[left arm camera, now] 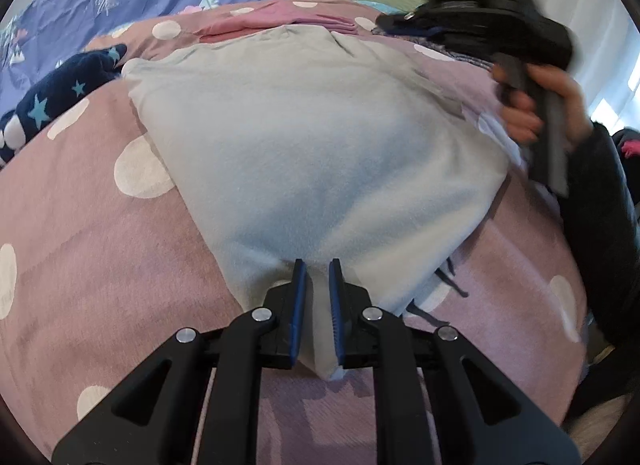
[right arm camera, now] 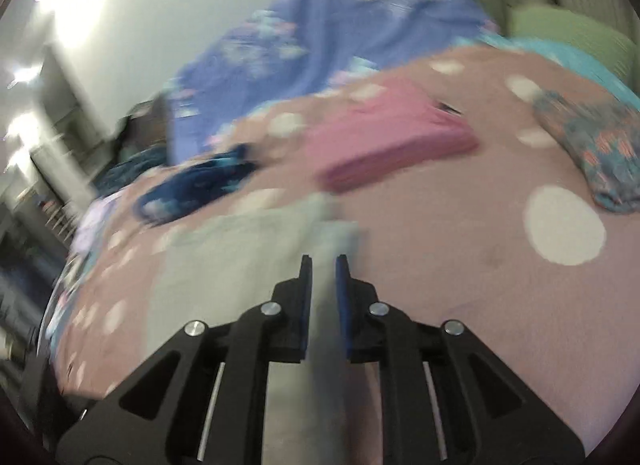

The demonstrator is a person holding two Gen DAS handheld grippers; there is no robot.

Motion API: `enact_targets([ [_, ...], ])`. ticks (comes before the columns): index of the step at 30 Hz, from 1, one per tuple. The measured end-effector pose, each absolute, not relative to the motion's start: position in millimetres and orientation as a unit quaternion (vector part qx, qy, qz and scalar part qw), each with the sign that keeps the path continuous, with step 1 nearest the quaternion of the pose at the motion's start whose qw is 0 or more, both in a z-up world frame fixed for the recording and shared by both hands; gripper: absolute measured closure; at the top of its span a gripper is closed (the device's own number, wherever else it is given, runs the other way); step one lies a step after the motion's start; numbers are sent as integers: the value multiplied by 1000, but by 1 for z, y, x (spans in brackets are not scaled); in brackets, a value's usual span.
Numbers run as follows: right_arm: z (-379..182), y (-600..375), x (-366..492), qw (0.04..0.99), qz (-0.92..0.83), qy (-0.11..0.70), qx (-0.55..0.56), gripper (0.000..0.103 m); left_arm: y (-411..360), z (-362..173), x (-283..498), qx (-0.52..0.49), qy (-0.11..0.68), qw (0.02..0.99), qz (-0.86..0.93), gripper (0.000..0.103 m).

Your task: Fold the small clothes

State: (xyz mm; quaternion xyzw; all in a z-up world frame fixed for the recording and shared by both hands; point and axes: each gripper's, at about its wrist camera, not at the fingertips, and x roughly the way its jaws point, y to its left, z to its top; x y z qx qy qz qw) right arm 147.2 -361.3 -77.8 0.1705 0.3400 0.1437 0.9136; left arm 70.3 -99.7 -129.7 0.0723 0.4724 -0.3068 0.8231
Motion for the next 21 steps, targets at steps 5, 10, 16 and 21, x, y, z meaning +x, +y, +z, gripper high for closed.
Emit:
enact_targets([
  [5, -85, -311, 122, 912, 173, 369, 46, 70, -79, -88, 83, -17, 434, 833, -342, 90],
  [10, -115, -309, 125, 901, 152, 406, 32, 55, -76, -118, 124, 27, 463, 852, -241, 41],
  [16, -85, -349, 141, 895, 175, 395, 107, 43, -60, -137, 148, -31, 483, 841, -243, 27],
  [21, -132, -370, 184, 820, 210, 487, 215, 65, -60, -137, 177, -51, 490, 832, -254, 26],
])
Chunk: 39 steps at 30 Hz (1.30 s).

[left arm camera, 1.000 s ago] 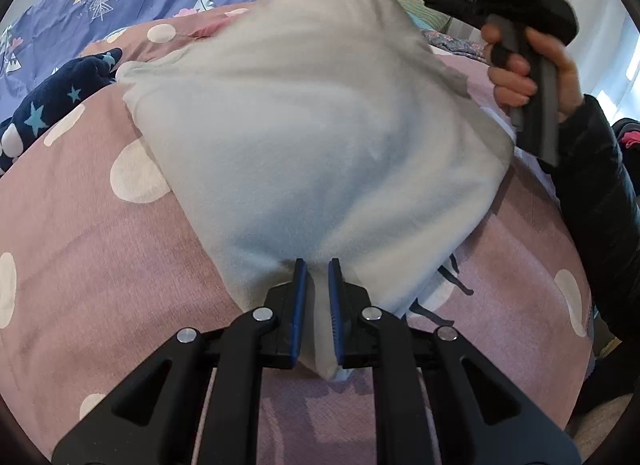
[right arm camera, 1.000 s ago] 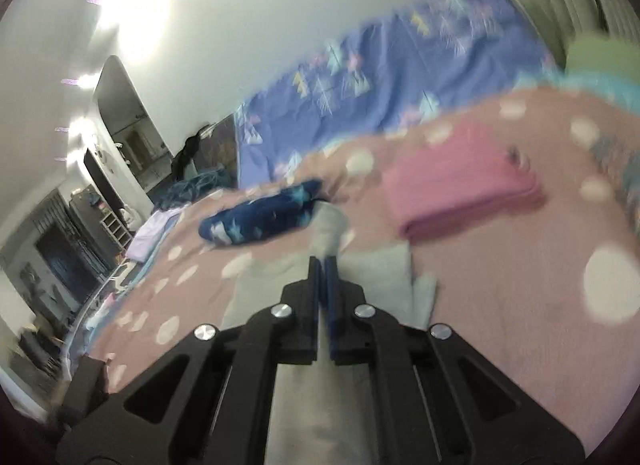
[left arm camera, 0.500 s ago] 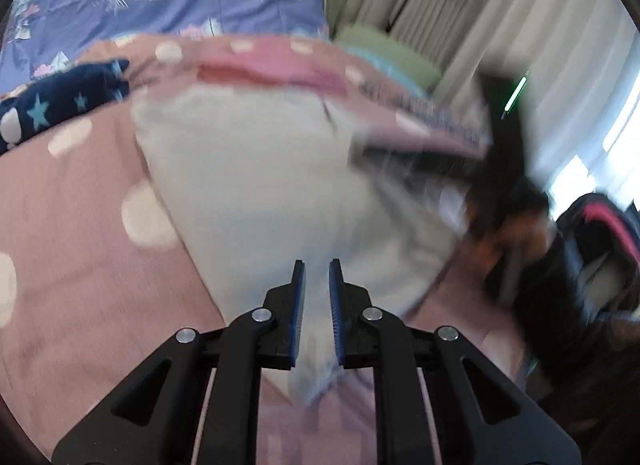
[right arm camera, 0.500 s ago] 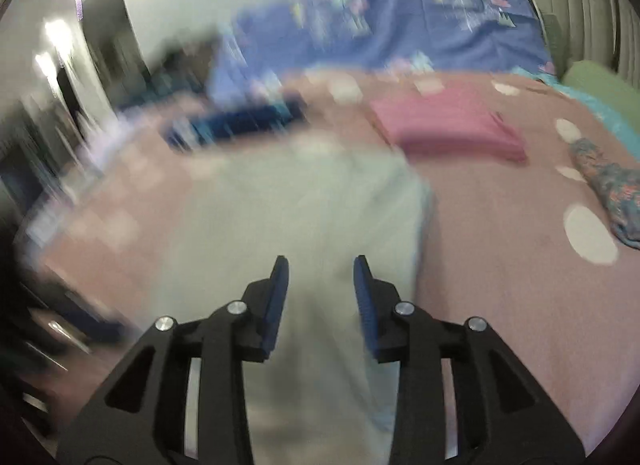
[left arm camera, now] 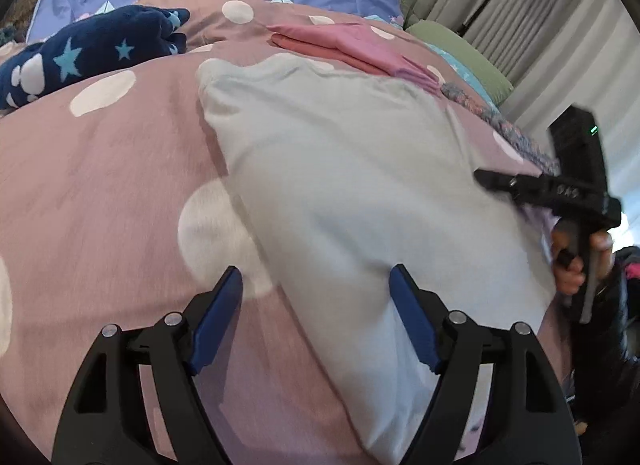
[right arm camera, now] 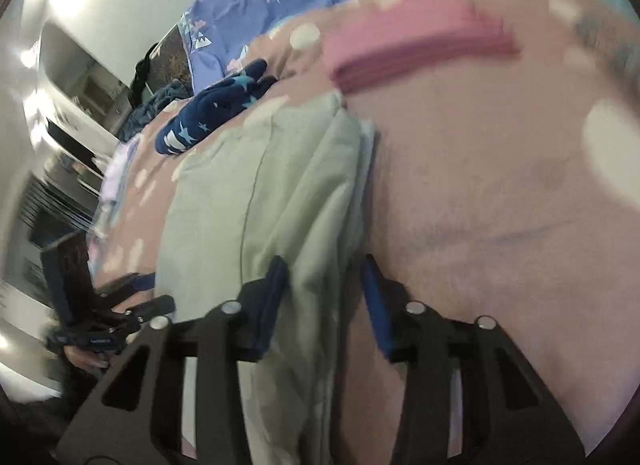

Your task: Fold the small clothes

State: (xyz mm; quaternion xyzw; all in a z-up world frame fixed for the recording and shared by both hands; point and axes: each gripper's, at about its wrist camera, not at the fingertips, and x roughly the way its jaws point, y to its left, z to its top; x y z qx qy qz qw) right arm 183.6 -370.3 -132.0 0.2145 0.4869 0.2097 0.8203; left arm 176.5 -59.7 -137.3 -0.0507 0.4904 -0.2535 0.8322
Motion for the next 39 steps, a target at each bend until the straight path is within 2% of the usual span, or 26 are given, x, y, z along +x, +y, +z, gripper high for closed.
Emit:
enact_targets([
  [5, -139, -358, 215, 795, 256, 498, 232, 67, -72, -140, 199, -34, 487, 832, -264, 28],
  [8, -138, -350, 231, 792, 262, 503, 224, 67, -79, -140, 221, -36, 487, 833, -259, 39],
  [9, -137, -349, 234, 791, 265, 503, 226, 67, -79, -139, 225, -36, 486, 835, -256, 51],
  [10, -136, -344, 233, 791, 265, 501, 227, 73, -79, -138, 229, -39, 486, 835, -253, 69],
  [11, -135, -343, 232, 795, 260, 499, 226, 83, -79, -136, 231, -44, 487, 835, -253, 77],
  [12, -132, -341, 229, 800, 252, 496, 225, 85, -78, -130, 231, -49, 485, 837, -249, 83],
  [13, -128, -340, 224, 809, 244, 488, 220, 87, -78, -120, 229, -49, 479, 841, -247, 86],
  [22, 2, -380, 120, 921, 190, 307, 148, 89, -141, 4, 188, 36, 346, 893, -285, 87],
  [26, 62, -437, 80, 955, 118, 232, 141, 89, -215, 71, 175, 87, 260, 901, -337, 87],
  [29, 95, -487, 65, 967, 60, 200, 143, 89, -279, 104, 181, 106, 232, 894, -370, 87],
  [34, 126, -573, 64, 973, -37, 173, 151, 89, -382, 129, 205, 123, 219, 882, -398, 87],
  [39, 121, -644, 96, 961, -113, 186, 171, 89, -467, 112, 239, 150, 236, 868, -411, 86],
])
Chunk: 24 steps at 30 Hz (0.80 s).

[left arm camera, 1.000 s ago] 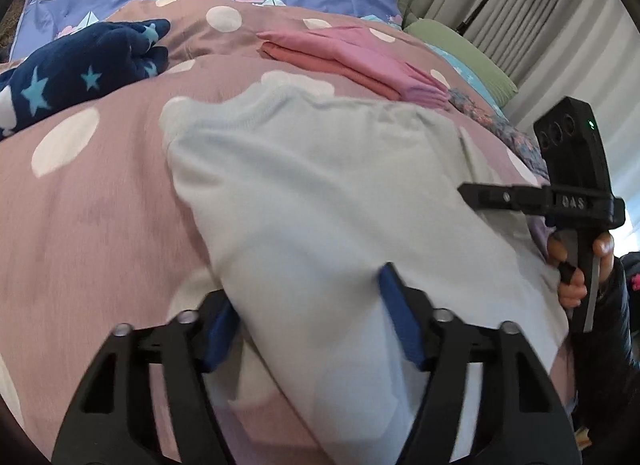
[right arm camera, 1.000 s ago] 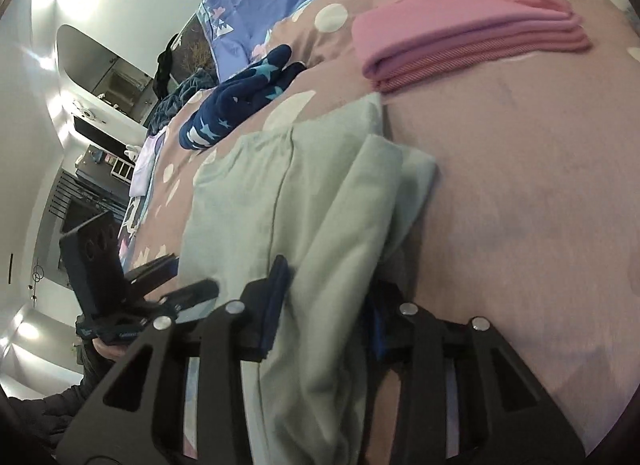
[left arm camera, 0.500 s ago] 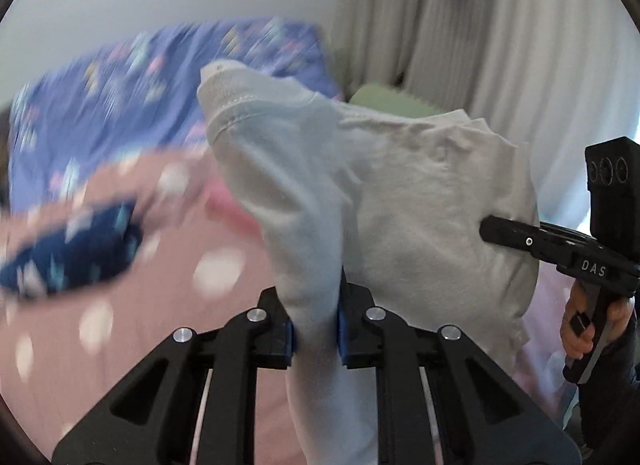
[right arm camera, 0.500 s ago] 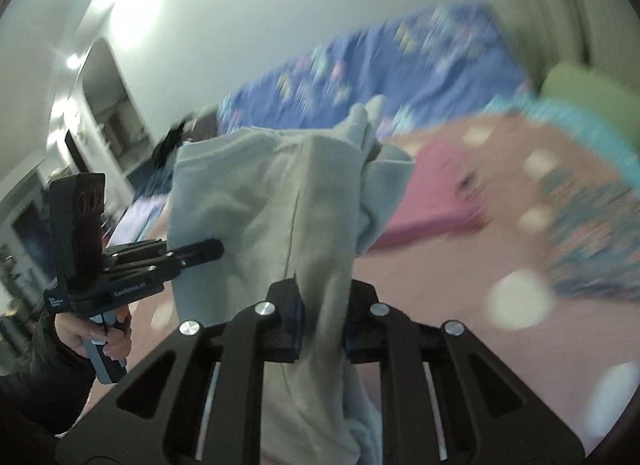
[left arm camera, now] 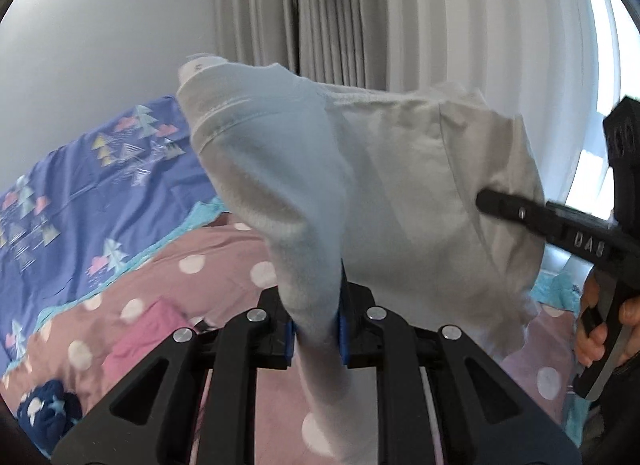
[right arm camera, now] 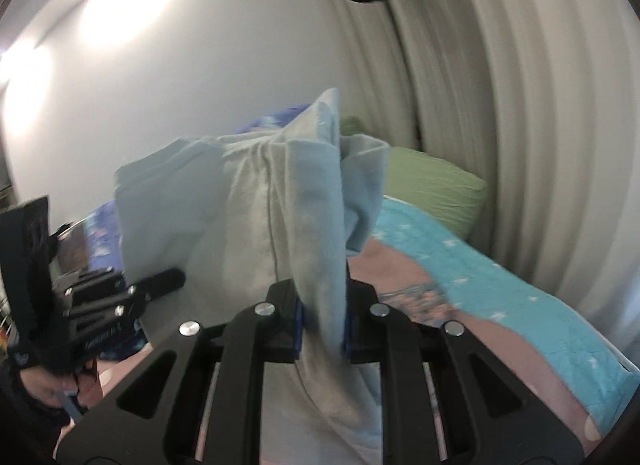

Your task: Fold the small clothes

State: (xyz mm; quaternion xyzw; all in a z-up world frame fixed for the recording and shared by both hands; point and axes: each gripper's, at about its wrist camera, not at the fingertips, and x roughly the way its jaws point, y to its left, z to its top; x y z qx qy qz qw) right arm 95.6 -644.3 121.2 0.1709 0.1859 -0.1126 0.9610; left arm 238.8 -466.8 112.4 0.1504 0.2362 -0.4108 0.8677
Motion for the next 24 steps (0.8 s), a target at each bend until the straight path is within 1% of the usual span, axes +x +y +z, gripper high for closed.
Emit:
enact_targets([
  [2, 111, -661, 112, 957, -129, 191, 179, 87, -491, 97, 249, 176, 236, 870, -396, 79],
  [3, 100, -669, 125, 955, -140, 195, 177, 84, -505, 84, 256, 207, 223, 880, -365, 58],
  [4, 86, -676, 140, 949, -169, 207, 164, 69, -518, 67, 262, 251, 201, 897, -304, 30],
  [5, 71, -683, 150, 939, -217, 222, 148, 54, -520, 50, 263, 281, 186, 906, -256, 24],
  [6, 51, -690, 155, 917, -291, 235, 139, 28, -519, 36, 264, 294, 180, 906, -247, 23],
  [7, 35, -693, 155, 902, -328, 240, 147, 28, -515, 21, 265, 302, 187, 900, -255, 23],
  [8, 12, -696, 153, 897, -322, 253, 169, 28, -509, -1, 265, 303, 212, 886, -280, 23],
  [10, -22, -693, 157, 891, -280, 304, 188, 31, -500, -37, 260, 310, 247, 861, -320, 23],
  [11, -41, -689, 160, 882, -277, 335, 184, 31, -498, -51, 258, 319, 259, 851, -326, 23],
  [13, -90, -679, 166, 852, -290, 411, 150, 29, -495, -98, 251, 361, 306, 815, -334, 23],
  [14, -100, -675, 162, 853, -291, 408, 146, 29, -494, -113, 250, 374, 319, 804, -335, 23],
  [15, -98, -672, 158, 856, -289, 400, 154, 29, -483, -116, 243, 358, 288, 824, -331, 24],
  [16, -95, -677, 155, 854, -286, 400, 172, 28, -479, -115, 240, 349, 281, 831, -329, 24],
  [18, -93, -684, 147, 846, -282, 398, 216, 28, -470, -108, 241, 318, 310, 832, -332, 24],
  [19, -90, -681, 143, 847, -284, 395, 214, 28, -463, -101, 241, 296, 320, 832, -342, 24],
  [21, -81, -659, 130, 853, -297, 395, 168, 28, -449, -88, 233, 261, 318, 837, -360, 23],
  [23, -67, -632, 113, 865, -300, 380, 131, 28, -432, -66, 212, 227, 297, 847, -378, 21],
  [24, -60, -616, 98, 878, -289, 363, 119, 27, -426, -57, 199, 214, 287, 852, -382, 17],
])
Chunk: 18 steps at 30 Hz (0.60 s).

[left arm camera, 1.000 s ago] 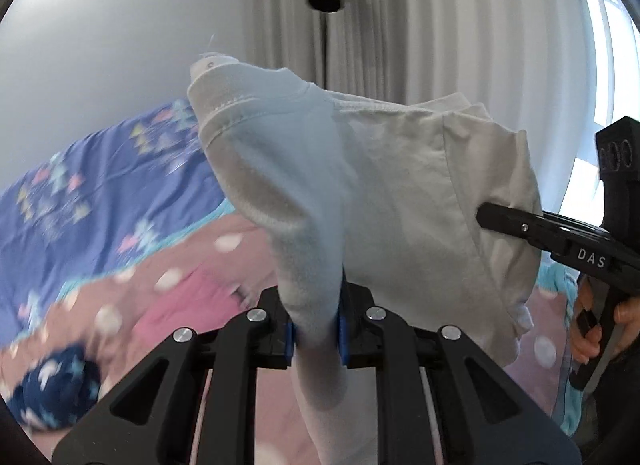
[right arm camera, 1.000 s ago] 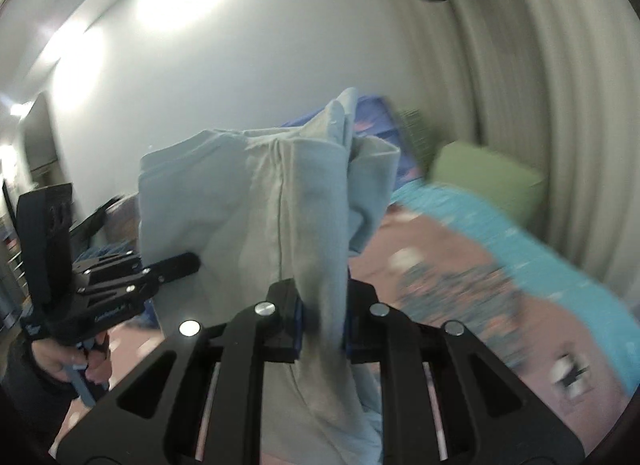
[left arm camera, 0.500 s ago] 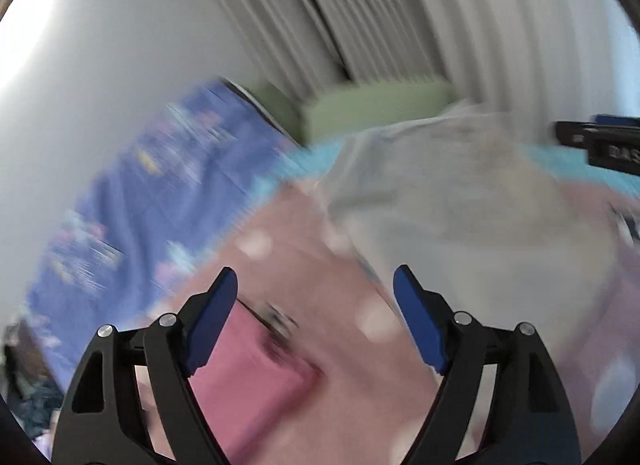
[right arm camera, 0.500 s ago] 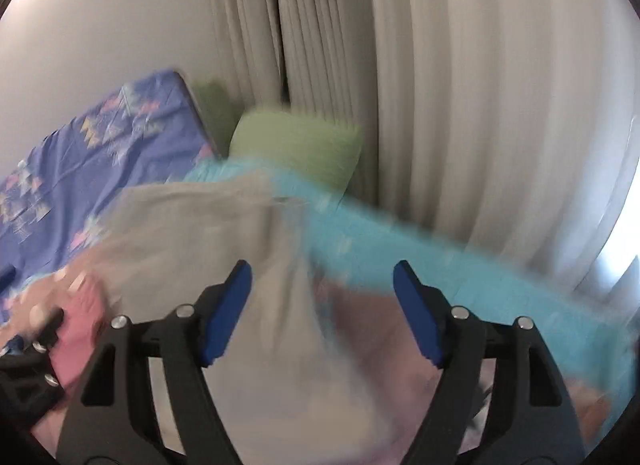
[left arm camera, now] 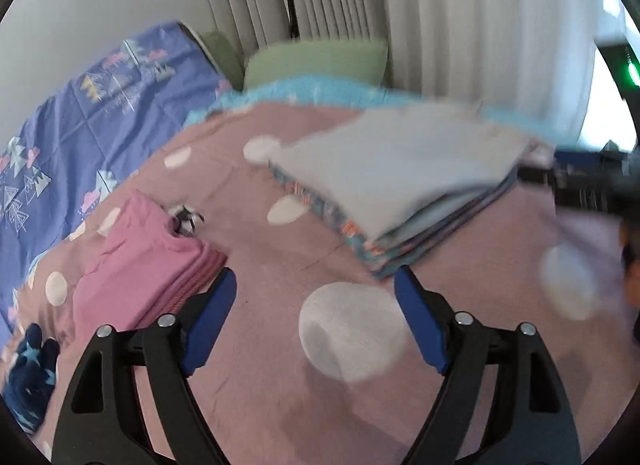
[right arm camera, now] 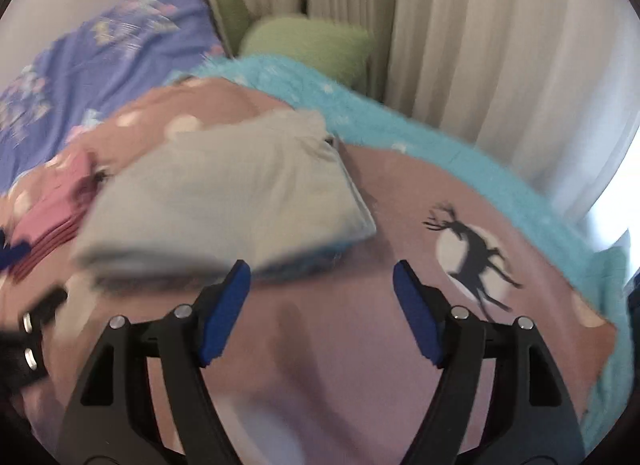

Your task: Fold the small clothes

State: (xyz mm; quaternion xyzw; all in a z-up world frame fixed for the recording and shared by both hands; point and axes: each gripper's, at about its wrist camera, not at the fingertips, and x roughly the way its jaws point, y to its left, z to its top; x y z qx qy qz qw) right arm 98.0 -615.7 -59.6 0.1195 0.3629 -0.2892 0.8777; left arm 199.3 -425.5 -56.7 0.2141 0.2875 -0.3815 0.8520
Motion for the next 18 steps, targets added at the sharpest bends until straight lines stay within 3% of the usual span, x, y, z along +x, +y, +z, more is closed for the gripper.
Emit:
enact_targets([
  [4, -21, -563, 34, 912, -269, 296, 95, 15, -399, -19, 162, 160, 255, 864, -403, 3],
  [9, 29, -506, -51, 934, -279, 204, 85, 3, -364, 27, 105, 122, 216, 883, -397, 1],
  [18, 60, -449, -118, 924, -326, 189, 61, 2, -308, 74, 20, 95, 166, 913, -361, 1],
])
